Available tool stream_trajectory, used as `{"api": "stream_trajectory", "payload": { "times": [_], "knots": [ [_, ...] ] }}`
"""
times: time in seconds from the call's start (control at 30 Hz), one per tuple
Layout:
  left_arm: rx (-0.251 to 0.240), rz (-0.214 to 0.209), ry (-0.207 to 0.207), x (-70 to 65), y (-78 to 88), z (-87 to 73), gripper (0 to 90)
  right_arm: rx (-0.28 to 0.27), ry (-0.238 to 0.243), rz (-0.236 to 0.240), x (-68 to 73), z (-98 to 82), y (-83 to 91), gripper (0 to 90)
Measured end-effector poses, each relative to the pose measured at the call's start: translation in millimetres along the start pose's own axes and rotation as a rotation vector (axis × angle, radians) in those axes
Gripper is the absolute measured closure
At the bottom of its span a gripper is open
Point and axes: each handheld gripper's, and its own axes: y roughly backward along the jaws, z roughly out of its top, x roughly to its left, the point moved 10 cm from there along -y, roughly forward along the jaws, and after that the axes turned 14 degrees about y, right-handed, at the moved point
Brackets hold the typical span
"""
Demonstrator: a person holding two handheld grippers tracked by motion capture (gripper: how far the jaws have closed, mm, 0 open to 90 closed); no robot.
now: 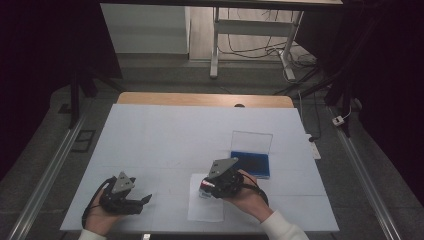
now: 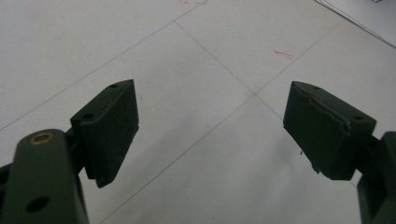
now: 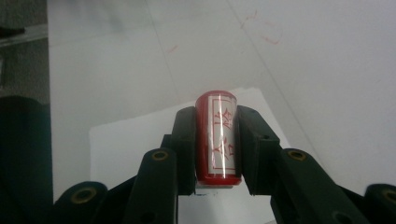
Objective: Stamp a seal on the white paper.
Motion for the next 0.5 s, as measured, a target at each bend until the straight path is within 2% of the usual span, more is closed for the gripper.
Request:
{"api": "stream_trajectory", "payload": {
  "times": [0.17,0.5],
  "knots": [
    [-0.002,0.000,0.000,-0.3,0.3,0.6,18.3,-0.038,-0.015,-0.006,-4.6,3.2,10.6,68.8],
    [-0.003,0.003,-0.004,0.2,0.3,0.9,18.3,-0.061,-0.040,-0.026,-14.5,1.5,23.0,68.8]
  ]
}}
